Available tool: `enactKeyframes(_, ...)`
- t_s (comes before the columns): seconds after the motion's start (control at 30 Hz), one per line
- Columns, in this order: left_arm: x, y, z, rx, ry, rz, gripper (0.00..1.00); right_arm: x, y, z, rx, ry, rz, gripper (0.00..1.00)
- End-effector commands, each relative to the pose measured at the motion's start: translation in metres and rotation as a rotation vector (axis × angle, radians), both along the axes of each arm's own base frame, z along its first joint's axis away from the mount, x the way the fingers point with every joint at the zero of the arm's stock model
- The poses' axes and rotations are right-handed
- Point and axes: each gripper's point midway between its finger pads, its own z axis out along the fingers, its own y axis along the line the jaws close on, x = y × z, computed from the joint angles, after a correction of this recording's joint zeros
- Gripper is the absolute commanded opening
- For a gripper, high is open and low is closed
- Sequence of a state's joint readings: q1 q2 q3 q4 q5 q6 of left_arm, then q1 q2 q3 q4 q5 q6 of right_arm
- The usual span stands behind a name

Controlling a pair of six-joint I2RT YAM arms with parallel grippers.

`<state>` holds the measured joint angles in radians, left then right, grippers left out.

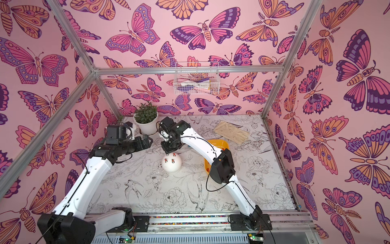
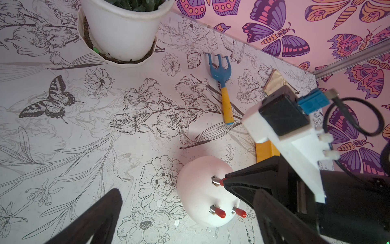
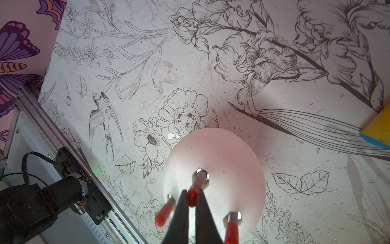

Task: Cover the protruding screws with screw protection sleeves
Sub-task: Attach the screw protection sleeve to the screw.

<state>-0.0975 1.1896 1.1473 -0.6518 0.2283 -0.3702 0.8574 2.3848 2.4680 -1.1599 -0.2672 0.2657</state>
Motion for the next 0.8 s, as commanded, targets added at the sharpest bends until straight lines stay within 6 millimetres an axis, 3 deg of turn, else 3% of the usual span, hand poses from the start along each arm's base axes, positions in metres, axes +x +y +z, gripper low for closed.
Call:
enactKeyframes(0.0,-0.003,0.001,0.000,0.004,-0.011,-0.013,1.00,-0.004,-0.007,-0.013,-0.040,0.033,-0.015,0.12)
enactKeyframes(0.3,-0.004,0.002,0.004,0.005,-0.024,-0.008,1.00,0.000,-0.008,0.012,0.007,-0.019,-0.028,0.24)
enactKeyframes(0.53,-0.003,0.005,0.007,0.000,-0.034,0.004,1.00,0.001,-0.019,0.052,0.050,-0.121,-0.045,0.28)
enactKeyframes(0.77,-0.004,0.011,0.016,-0.007,-0.062,0.043,1.00,-0.002,-0.043,0.099,0.101,-0.248,-0.080,0.29)
